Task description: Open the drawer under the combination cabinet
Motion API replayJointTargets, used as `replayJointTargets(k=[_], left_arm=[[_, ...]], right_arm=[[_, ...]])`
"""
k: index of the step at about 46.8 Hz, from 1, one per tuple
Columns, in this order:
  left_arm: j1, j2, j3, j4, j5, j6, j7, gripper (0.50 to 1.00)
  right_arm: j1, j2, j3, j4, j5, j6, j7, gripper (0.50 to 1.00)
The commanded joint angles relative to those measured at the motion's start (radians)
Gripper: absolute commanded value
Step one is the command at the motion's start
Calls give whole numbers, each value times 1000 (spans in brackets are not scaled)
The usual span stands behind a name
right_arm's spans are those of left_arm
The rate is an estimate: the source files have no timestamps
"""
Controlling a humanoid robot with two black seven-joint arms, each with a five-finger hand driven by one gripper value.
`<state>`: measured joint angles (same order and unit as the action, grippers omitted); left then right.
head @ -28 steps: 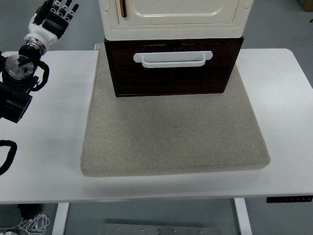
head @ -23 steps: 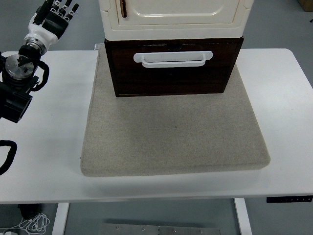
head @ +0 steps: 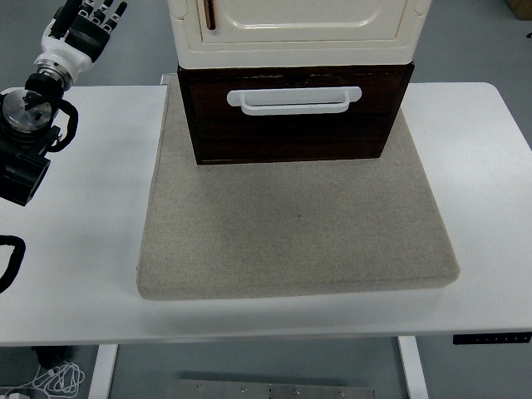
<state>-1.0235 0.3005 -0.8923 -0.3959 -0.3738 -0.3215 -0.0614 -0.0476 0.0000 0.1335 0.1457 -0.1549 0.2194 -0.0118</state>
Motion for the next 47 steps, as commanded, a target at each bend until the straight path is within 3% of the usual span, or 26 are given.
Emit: replayJointTargets(k=[1, 9, 26, 47], left_arm=[[-3, 5, 1, 0, 1, 1, 0, 1000], [-15, 17, 6, -1, 10, -13, 0, 1000], [-107, 123, 6, 0, 53, 1, 0, 1000], [-288, 229, 7, -27, 139, -5, 5, 1000]], right_arm=[[0, 0, 0, 0, 0, 0, 1, 926], [0, 0, 0, 0, 0, 0, 1, 926], [0, 0, 0, 0, 0, 0, -1, 926], [0, 0, 0, 0, 0, 0, -1, 926]])
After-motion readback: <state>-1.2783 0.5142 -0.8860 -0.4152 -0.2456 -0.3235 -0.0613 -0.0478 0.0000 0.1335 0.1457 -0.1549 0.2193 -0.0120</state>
